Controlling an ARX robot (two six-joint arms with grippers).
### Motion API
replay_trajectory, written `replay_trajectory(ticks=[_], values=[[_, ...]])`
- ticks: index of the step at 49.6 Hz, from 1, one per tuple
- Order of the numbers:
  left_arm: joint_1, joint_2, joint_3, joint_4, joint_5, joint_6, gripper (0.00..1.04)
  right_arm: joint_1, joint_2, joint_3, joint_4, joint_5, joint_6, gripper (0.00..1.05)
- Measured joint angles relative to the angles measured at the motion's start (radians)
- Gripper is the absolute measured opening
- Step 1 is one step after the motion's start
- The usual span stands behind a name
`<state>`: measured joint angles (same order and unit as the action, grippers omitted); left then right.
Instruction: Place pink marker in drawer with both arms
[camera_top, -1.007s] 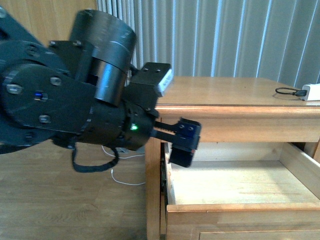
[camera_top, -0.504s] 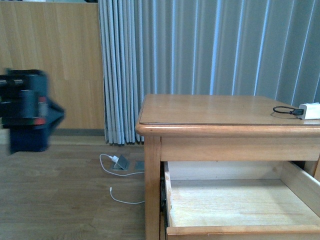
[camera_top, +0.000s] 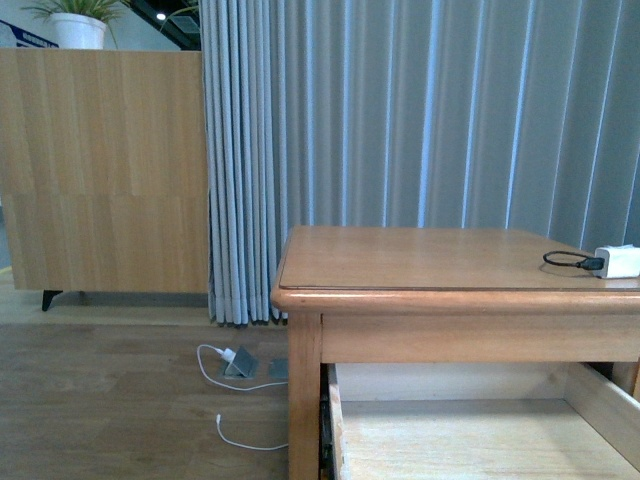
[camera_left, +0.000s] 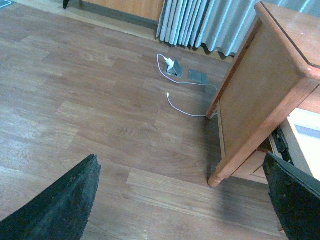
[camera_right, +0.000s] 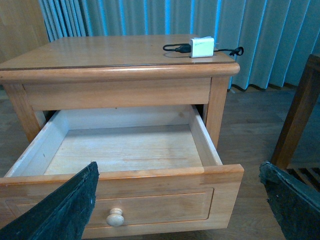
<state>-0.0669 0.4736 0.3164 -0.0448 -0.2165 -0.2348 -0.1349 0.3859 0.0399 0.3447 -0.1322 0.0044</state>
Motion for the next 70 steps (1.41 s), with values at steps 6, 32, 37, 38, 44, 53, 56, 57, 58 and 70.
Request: replay_trajectory(ticks=[6, 32, 37, 38, 44, 53, 56, 57, 58, 70], values=[[0.022, -0.015, -0.025, 0.062, 0.072, 0.036, 0.94, 0.0, 0.0, 0.0, 0.0, 0.0, 0.0, 0.96], [0.064, -0.196, -0.233, 0.24, 0.214, 0.226, 0.04, 0.0, 0.0, 0.0, 0.0, 0.0, 0.0, 0.96], [0.064, -0.222, -0.248, 0.228, 0.214, 0.227, 0.04, 0.0, 0.0, 0.0, 0.0, 0.0, 0.0, 0.96], [0.064, -0.227, -0.25, 0.226, 0.214, 0.227, 0.04, 0.0, 0.0, 0.0, 0.0, 0.0, 0.0, 0.96], [0.064, -0.255, -0.265, 0.211, 0.214, 0.227, 0.04, 0.0, 0.0, 0.0, 0.0, 0.0, 0.0, 0.96], [0.064, -0.314, -0.276, 0.162, 0.214, 0.227, 0.04, 0.0, 0.0, 0.0, 0.0, 0.0, 0.0, 0.96], [0.064, -0.4, -0.293, 0.07, 0.215, 0.226, 0.04, 0.0, 0.0, 0.0, 0.0, 0.0, 0.0, 0.96], [0.064, -0.426, -0.293, 0.05, 0.218, 0.229, 0.04, 0.0, 0.0, 0.0, 0.0, 0.0, 0.0, 0.96], [0.064, -0.443, -0.293, 0.048, 0.215, 0.228, 0.04, 0.0, 0.0, 0.0, 0.0, 0.0, 0.0, 0.96], [0.064, -0.468, -0.293, 0.047, 0.216, 0.23, 0.04, 0.0, 0.0, -0.001, 0.0, 0.0, 0.0, 0.96]])
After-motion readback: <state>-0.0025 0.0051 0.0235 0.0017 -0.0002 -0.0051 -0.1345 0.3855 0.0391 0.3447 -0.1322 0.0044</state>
